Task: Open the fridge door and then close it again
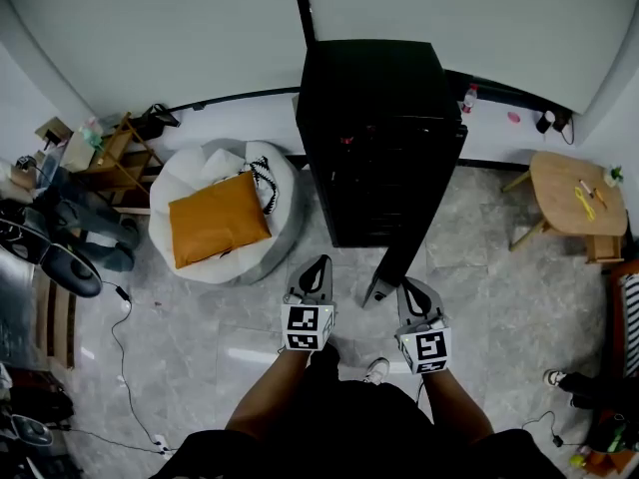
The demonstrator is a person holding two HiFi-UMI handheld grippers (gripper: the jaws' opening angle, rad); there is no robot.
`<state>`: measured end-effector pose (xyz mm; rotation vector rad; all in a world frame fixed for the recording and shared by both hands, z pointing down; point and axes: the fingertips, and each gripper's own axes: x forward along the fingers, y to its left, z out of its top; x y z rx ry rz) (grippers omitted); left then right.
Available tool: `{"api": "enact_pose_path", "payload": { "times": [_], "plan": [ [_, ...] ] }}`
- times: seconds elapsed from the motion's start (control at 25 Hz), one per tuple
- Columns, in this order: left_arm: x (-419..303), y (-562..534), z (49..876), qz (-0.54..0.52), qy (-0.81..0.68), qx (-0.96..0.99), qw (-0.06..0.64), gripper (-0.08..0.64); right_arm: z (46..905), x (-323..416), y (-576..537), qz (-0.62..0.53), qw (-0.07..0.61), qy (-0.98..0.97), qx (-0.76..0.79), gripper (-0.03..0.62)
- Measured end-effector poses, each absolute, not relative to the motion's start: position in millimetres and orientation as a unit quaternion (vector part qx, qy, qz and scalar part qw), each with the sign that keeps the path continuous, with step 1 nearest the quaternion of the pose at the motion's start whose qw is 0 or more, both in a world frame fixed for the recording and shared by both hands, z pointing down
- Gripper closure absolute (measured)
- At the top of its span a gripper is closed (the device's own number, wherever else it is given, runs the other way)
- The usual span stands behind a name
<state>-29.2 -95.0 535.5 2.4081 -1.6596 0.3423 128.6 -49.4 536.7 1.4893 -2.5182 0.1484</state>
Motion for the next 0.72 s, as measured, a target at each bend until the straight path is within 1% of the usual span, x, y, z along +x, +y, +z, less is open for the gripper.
{"api": "enact_pose_path", "payload": {
  "times": [0.12, 0.32, 0.72],
  "plan": [
    [-33.0, -99.8, 531.2, 0.116, -0.562, 0.814, 0.092, 0.538, 540.9, 124.5, -49.3, 0.059, 0.118, -0.857, 0.499, 0.575],
    [-51.3, -108.7, 533.5, 0.113, -0.579, 0.802, 0.098, 0.538, 537.4, 114.2, -56.3, 0.057, 0.11, -0.859, 0.497, 0.575],
    [-62.6, -118.8, 530.6, 0.114, -0.574, 0.805, 0.097, 0.538, 536.2, 96.4, -69.7, 0.057, 0.11, -0.864, 0.488, 0.575]
  ]
}}
